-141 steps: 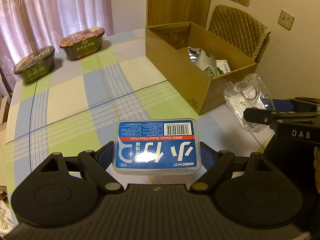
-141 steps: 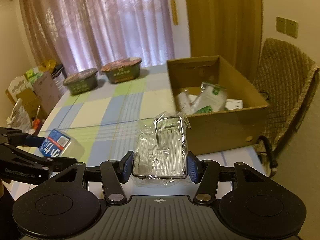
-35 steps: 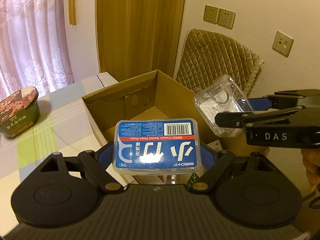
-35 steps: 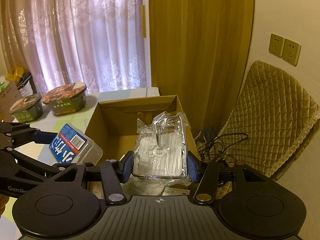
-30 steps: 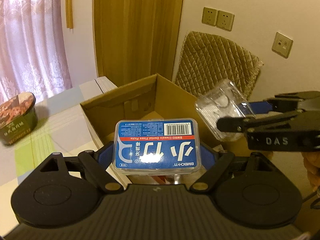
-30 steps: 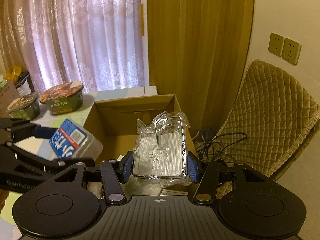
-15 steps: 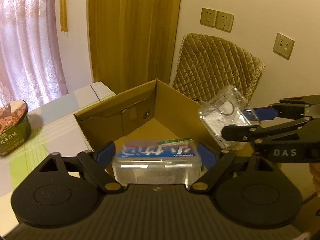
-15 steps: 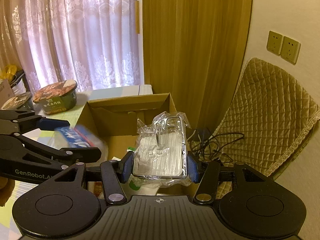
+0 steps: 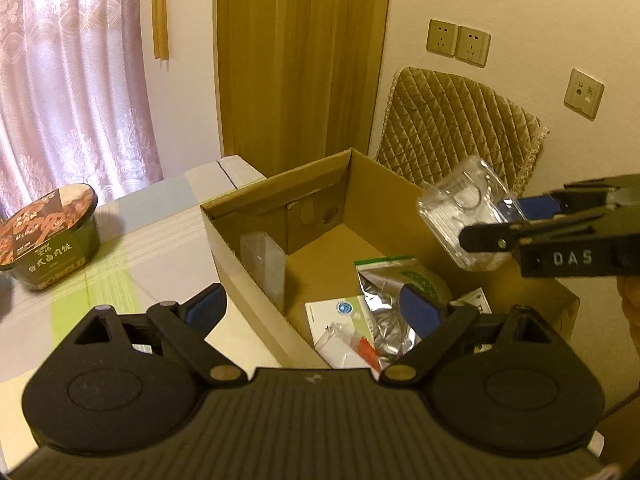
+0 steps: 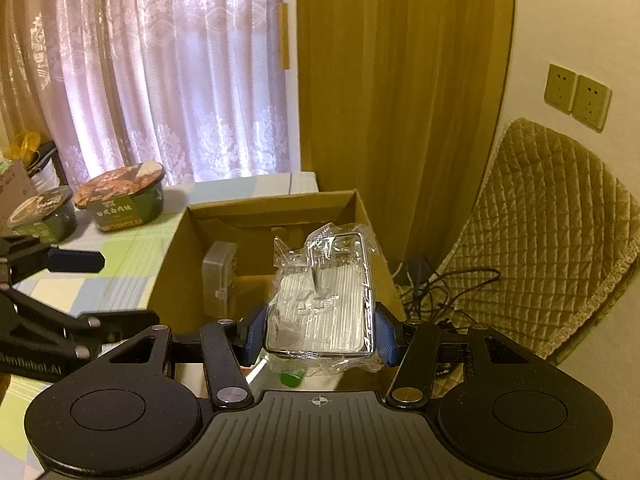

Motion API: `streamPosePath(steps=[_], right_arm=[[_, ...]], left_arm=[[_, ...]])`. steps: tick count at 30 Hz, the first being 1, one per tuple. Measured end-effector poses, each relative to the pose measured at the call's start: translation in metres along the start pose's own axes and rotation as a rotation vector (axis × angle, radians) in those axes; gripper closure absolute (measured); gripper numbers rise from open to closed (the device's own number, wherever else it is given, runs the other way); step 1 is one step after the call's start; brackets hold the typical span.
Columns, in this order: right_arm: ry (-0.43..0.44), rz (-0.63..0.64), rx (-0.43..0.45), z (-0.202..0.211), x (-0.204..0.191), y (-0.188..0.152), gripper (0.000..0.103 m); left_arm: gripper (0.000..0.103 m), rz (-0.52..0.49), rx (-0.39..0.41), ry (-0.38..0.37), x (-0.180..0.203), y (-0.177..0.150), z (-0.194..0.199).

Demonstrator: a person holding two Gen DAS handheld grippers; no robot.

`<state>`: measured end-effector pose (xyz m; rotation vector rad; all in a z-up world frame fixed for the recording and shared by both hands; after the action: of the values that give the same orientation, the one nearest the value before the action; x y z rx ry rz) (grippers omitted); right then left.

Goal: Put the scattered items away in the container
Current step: 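Lower the hook package into the box and open the right tool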

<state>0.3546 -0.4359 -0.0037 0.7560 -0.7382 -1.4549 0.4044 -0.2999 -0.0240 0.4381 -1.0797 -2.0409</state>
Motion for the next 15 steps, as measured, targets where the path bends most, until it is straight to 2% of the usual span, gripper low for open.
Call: streamPosePath(steps=[15], right_arm=[[0.021, 0.042, 0.003, -0.011, -0.020, 0.018, 0.046]], left_arm=[[0.012, 0.001, -0.006, -0.001, -0.004, -0.003, 0.007]])
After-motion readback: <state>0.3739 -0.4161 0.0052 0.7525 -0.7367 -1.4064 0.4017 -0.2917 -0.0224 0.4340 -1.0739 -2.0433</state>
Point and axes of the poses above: each gripper's, at about its wrist camera, not at the fingertips, and z roughly against the way its jaws point, x to its right, y to its top, the point moved 10 cm from there along -z, roughly the way its jaws point, and after that the axes turned 4 degrees about x, right-handed, at the moved point
